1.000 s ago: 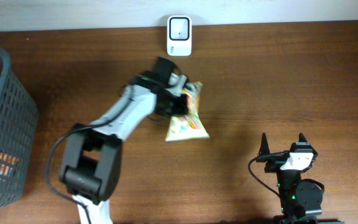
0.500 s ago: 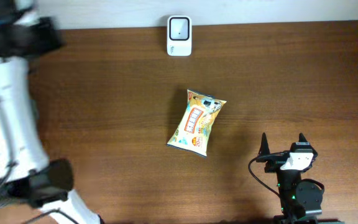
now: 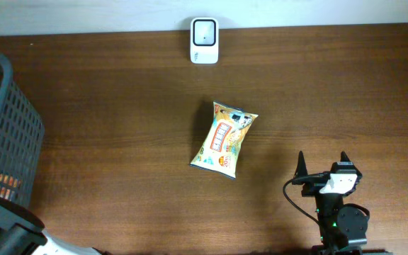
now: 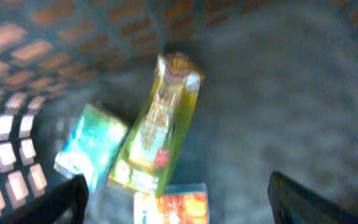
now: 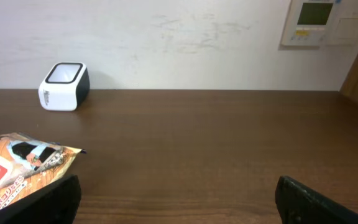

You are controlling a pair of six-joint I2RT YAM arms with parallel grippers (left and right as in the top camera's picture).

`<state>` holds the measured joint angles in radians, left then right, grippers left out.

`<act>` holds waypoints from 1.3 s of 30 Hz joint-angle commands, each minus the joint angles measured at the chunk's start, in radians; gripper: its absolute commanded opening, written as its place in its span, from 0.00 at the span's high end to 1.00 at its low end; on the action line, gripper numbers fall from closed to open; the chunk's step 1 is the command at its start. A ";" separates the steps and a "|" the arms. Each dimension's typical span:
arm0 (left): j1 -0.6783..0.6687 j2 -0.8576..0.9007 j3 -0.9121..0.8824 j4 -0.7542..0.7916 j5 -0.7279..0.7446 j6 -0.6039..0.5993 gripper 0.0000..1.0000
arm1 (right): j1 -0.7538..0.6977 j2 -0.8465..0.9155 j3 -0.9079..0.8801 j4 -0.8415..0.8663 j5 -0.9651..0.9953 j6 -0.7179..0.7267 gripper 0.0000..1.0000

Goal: Scan the item barcode
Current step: 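Take the green tea pouch from the basket and place it beside the bag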

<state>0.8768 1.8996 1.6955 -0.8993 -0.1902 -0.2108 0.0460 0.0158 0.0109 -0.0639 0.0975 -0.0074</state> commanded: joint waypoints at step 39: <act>-0.250 -0.724 -0.256 0.280 0.362 0.115 0.80 | 0.006 -0.004 -0.005 -0.008 0.012 -0.003 0.01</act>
<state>0.7513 1.2510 1.4158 -0.6014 0.1448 -0.0940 0.0460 0.0166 0.0109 -0.0643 0.0975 -0.0074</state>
